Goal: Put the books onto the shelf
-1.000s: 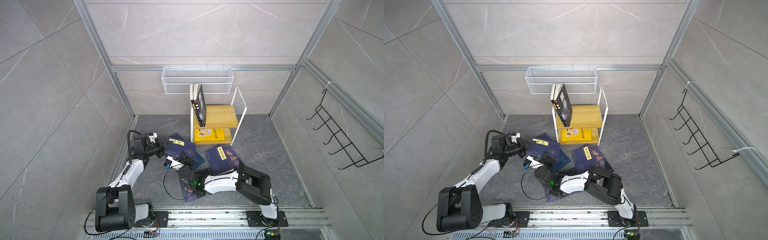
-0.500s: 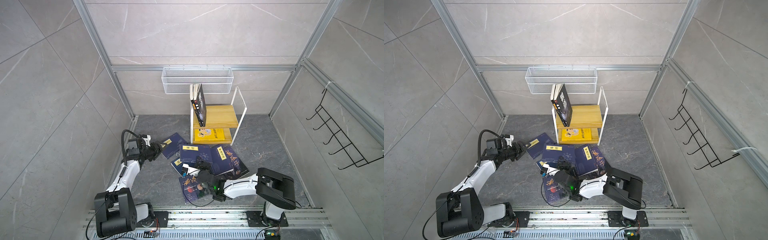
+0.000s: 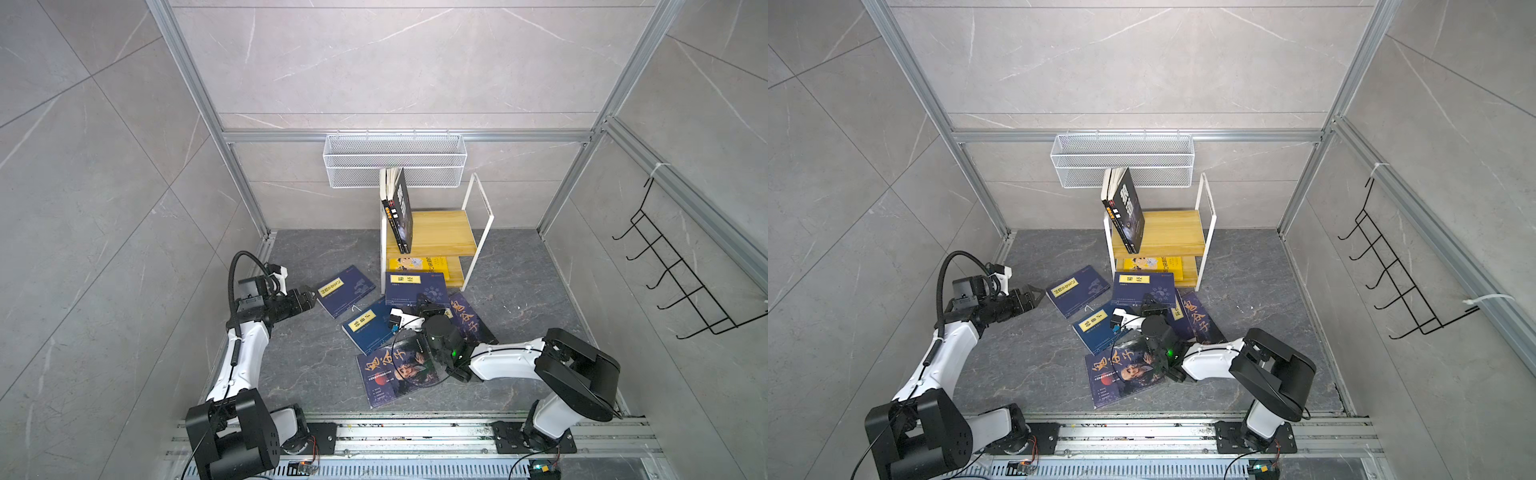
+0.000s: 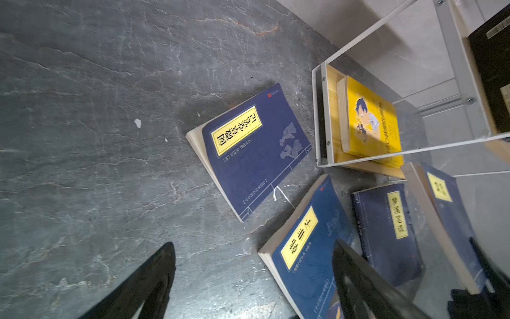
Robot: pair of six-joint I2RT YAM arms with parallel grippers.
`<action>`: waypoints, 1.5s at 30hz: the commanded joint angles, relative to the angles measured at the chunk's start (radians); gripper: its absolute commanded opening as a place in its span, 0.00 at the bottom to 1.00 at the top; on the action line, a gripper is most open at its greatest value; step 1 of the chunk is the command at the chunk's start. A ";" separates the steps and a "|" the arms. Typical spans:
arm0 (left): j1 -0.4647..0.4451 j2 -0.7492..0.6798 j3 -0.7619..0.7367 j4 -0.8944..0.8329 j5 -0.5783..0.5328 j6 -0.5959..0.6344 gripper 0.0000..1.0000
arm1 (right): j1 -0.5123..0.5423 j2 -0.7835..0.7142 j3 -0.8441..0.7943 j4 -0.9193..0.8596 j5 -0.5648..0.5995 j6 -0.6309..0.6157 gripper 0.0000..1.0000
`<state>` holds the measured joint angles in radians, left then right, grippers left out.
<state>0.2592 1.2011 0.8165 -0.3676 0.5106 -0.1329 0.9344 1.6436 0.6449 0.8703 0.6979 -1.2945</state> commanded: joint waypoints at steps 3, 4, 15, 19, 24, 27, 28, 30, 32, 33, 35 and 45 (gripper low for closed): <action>0.007 -0.031 0.033 -0.020 -0.011 0.084 1.00 | -0.063 0.016 0.047 0.051 -0.072 -0.043 0.00; 0.007 -0.030 0.035 -0.024 -0.011 0.081 1.00 | -0.071 0.020 0.052 0.052 -0.080 -0.042 0.00; 0.008 -0.046 0.043 -0.031 -0.004 0.070 1.00 | -0.208 0.164 0.208 -0.001 -0.197 -0.007 0.00; 0.010 -0.053 0.044 -0.036 0.002 0.071 1.00 | -0.241 0.230 0.287 -0.042 -0.225 -0.002 0.00; 0.014 -0.065 0.041 -0.034 0.003 0.069 1.00 | -0.259 0.285 0.343 -0.117 -0.277 0.017 0.00; 0.023 -0.061 0.050 -0.045 0.010 0.065 1.00 | -0.260 0.313 0.365 -0.185 -0.274 0.014 0.00; 0.025 -0.061 0.052 -0.046 0.009 0.062 0.99 | -0.261 0.317 0.368 -0.209 -0.280 0.015 0.00; 0.025 -0.064 0.048 -0.038 0.011 0.067 1.00 | -0.266 0.320 0.368 -0.234 -0.305 0.015 0.02; 0.026 -0.060 0.046 -0.034 0.012 0.066 0.99 | -0.268 0.324 0.374 -0.267 -0.313 0.016 0.05; 0.026 -0.056 0.048 -0.036 0.014 0.062 1.00 | -0.267 0.322 0.379 -0.288 -0.313 0.017 0.07; 0.026 -0.049 0.055 -0.043 0.019 0.055 0.99 | -0.268 0.309 0.397 -0.377 -0.321 0.031 0.12; 0.031 -0.054 0.054 -0.034 0.012 0.061 0.99 | -0.278 0.266 0.459 -0.610 -0.399 0.120 0.42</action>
<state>0.2832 1.1595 0.8402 -0.4053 0.5049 -0.0788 0.6605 1.9545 1.0687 0.3542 0.3428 -1.2217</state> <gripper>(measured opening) 0.987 0.412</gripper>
